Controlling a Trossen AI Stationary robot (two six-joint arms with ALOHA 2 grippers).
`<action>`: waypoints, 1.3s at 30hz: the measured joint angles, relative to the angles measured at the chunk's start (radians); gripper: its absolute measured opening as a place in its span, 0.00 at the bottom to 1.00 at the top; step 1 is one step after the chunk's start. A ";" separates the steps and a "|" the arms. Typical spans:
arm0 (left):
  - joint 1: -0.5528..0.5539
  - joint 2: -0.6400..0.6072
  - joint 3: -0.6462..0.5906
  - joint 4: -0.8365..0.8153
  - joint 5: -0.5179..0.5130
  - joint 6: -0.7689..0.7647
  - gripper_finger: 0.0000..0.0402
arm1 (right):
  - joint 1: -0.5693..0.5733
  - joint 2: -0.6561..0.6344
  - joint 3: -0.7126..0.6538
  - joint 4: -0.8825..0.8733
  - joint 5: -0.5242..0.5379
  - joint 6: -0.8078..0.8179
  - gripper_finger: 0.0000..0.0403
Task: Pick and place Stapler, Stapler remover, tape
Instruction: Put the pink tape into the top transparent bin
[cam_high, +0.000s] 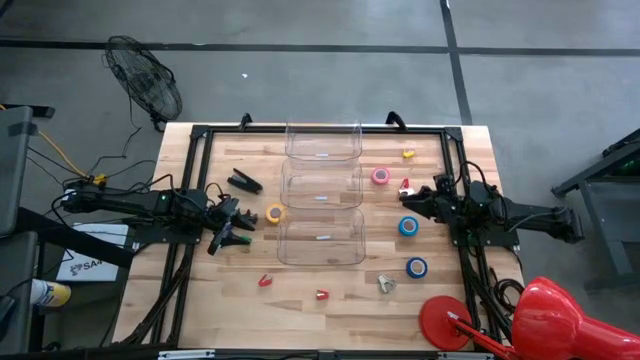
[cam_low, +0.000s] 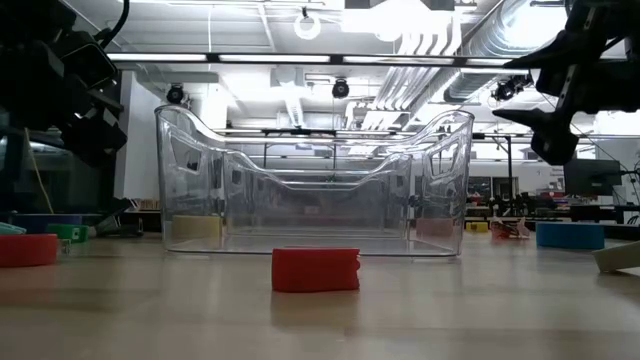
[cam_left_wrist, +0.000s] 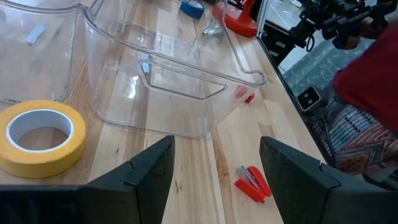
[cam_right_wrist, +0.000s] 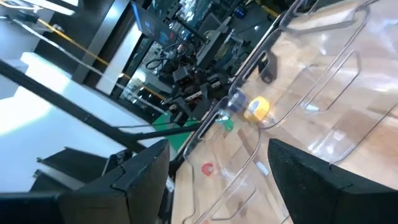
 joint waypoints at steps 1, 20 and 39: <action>0.000 0.000 0.000 0.000 0.000 0.000 0.58 | -0.004 0.002 0.005 -0.012 -0.015 0.009 0.65; 0.000 0.000 0.000 0.000 0.000 0.000 0.58 | -0.198 0.579 0.566 -0.644 0.069 -0.472 0.65; 0.000 0.000 0.000 0.000 0.000 0.000 0.58 | -0.271 1.197 0.781 -0.628 0.133 -1.186 0.65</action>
